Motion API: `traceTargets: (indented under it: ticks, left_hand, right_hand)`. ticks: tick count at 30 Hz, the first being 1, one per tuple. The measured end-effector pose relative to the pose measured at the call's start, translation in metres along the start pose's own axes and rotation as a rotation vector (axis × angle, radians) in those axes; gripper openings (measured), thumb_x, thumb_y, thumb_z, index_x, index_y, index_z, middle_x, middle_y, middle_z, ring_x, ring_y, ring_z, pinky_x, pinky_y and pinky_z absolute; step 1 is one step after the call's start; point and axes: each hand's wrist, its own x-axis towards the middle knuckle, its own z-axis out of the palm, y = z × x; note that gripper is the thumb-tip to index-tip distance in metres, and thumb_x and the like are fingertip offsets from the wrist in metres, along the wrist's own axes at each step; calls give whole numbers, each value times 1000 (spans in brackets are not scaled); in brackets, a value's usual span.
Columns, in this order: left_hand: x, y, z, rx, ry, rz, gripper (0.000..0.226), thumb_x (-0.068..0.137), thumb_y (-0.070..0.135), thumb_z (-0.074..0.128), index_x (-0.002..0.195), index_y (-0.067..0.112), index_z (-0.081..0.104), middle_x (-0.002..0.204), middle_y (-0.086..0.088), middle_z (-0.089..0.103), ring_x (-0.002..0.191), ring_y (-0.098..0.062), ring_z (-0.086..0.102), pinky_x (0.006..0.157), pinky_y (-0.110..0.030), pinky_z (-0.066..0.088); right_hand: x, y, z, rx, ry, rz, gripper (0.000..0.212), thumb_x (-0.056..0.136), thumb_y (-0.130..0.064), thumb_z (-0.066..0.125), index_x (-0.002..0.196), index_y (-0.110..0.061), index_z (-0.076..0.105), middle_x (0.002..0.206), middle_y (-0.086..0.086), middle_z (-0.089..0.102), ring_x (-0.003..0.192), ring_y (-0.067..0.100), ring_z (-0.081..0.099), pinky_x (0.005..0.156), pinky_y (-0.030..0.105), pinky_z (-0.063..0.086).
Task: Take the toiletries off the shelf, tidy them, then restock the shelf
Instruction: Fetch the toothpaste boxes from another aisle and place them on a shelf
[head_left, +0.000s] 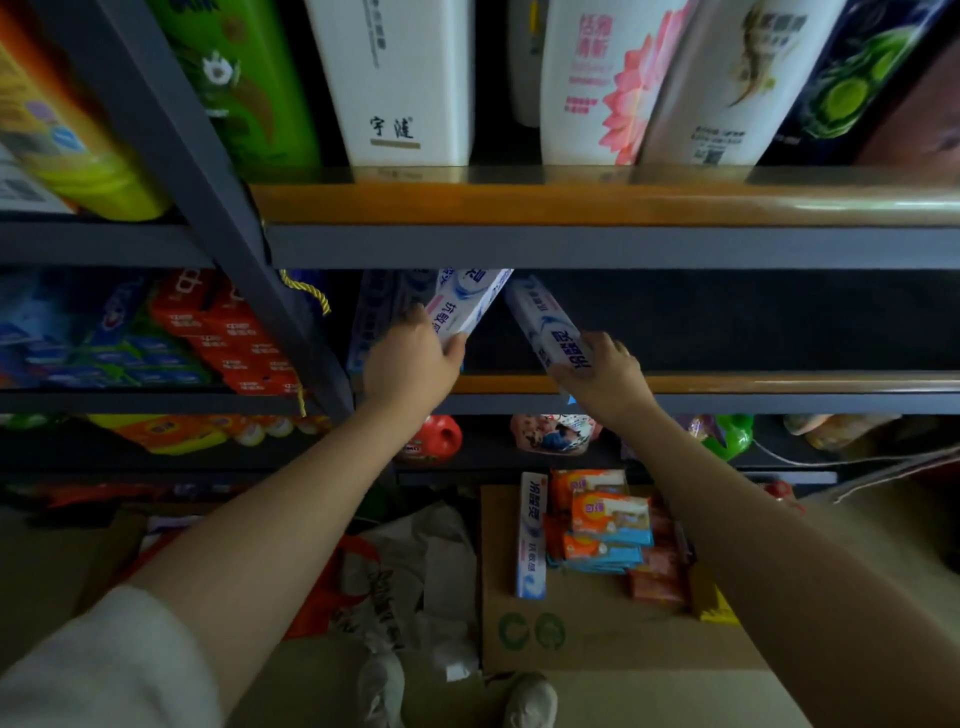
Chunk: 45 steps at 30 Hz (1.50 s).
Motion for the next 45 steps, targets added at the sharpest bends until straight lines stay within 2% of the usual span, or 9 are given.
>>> traceTargets:
  ticks: [8, 11, 14, 17, 20, 28, 33, 40, 45]
  left_hand:
    - [20, 23, 34, 15, -44, -133, 54, 93, 38, 46, 127, -3, 37, 128, -23, 49, 119, -36, 47, 88, -43, 45]
    - [27, 35, 31, 16, -67, -145, 48, 93, 41, 47, 117, 0, 47, 112, -18, 59, 98, -31, 59, 57, -36, 42]
    - [25, 35, 20, -34, -54, -115, 49, 90, 47, 51, 115, 5, 49, 101, -14, 63, 85, -31, 62, 46, -29, 26]
    - [2, 16, 10, -111, 13, -16, 57, 85, 55, 54, 118, 8, 49, 94, -11, 65, 79, -30, 62, 48, -28, 28]
    - [-20, -2, 6, -226, -15, 87, 57, 84, 50, 59, 125, 11, 49, 103, -11, 66, 84, -29, 63, 55, -26, 35]
    - [13, -63, 12, -74, -220, 246, 61, 93, 29, 51, 146, 15, 24, 156, -4, 13, 137, -30, 24, 105, -41, 33]
    - [23, -71, 23, -87, -339, 182, 65, 94, 31, 51, 148, 17, 18, 150, -13, 28, 127, -32, 40, 99, -44, 41]
    - [9, -78, 30, -104, -216, 153, 62, 93, 28, 52, 146, 12, 23, 150, -15, 26, 120, -33, 48, 91, -39, 45]
    - [12, -76, 35, -107, -181, 174, 72, 88, 30, 60, 146, 15, 21, 156, -9, 7, 135, -34, 28, 102, -42, 37]
  right_hand:
    - [6, 2, 8, -241, 7, -60, 66, 83, -44, 61, 136, -16, 34, 130, 13, 45, 120, 32, 40, 96, 44, 39]
    - [-3, -11, 12, -356, 252, -330, 48, 88, -38, 56, 127, -10, 50, 127, 15, 49, 115, 35, 42, 91, 41, 37]
    - [-7, -38, 26, 169, 255, -362, 24, 93, -20, 49, 110, -6, 59, 104, 16, 63, 92, 29, 56, 72, 28, 39]
    - [1, -63, 37, 717, -135, 96, 33, 93, -30, 49, 120, -9, 50, 110, 12, 63, 99, 28, 61, 89, 42, 49]
    - [6, -72, 46, 1077, -277, 192, 32, 91, -15, 56, 120, -2, 50, 113, 21, 64, 101, 35, 64, 88, 51, 51]
    - [51, -80, 60, 358, 34, 1, 29, 96, -30, 43, 114, -12, 57, 108, 12, 66, 94, 29, 62, 74, 32, 46]
    - [68, -88, 81, 312, 67, 14, 36, 94, -34, 43, 95, -4, 64, 85, 10, 65, 72, 22, 56, 53, 25, 36]
    - [55, -82, 100, 367, -26, -124, 31, 86, -20, 58, 115, -11, 57, 117, 15, 55, 105, 29, 56, 90, 42, 49]
    - [51, -89, 86, 355, 43, -157, 36, 92, -23, 55, 124, -9, 53, 119, 9, 61, 106, 21, 57, 73, 16, 38]
